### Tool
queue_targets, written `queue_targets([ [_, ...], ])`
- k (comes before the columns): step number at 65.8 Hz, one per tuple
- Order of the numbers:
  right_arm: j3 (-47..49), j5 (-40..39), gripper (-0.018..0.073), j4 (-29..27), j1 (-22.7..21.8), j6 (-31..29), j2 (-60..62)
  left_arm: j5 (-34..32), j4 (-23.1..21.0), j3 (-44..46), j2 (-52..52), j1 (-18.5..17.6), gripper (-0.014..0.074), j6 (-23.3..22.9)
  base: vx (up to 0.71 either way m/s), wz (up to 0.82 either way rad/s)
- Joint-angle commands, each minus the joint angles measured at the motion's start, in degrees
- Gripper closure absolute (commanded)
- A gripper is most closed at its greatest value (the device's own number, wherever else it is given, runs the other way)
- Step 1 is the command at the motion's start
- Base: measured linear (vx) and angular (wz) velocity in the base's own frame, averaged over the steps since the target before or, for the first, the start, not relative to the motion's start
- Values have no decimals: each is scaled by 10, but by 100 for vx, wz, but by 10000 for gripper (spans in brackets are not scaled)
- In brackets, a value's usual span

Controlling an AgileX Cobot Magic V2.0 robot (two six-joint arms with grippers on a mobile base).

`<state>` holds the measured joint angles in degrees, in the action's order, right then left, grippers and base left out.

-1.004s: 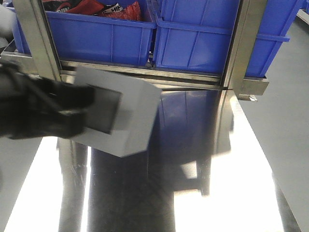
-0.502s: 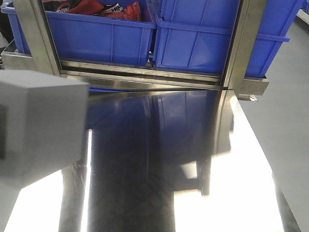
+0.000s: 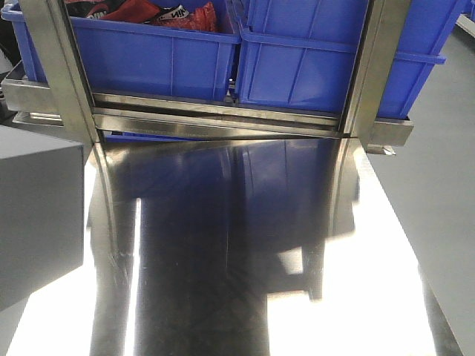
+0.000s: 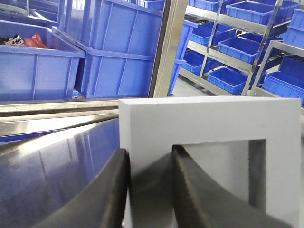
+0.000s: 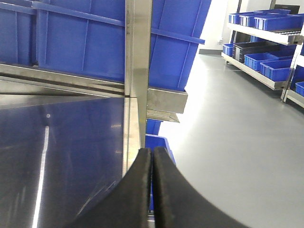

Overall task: Sort gray base to blue bin
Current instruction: 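Lift the gray frame with the left gripper and pull it toward the robot, then turn the base away from the table holding the frame in the left gripper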

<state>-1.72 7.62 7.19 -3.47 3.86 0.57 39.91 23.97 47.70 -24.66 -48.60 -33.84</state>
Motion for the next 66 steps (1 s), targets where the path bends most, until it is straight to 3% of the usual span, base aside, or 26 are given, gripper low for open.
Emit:
queue_targets([
  [1,-8,-43,568,5,-1,-3,9,-57,10,16,-3,-3,471,-3,0,0],
  [66,-8,-43,568,5,-1,-3,9,-57,10,16,-3,-3,471,-3,0,0],
])
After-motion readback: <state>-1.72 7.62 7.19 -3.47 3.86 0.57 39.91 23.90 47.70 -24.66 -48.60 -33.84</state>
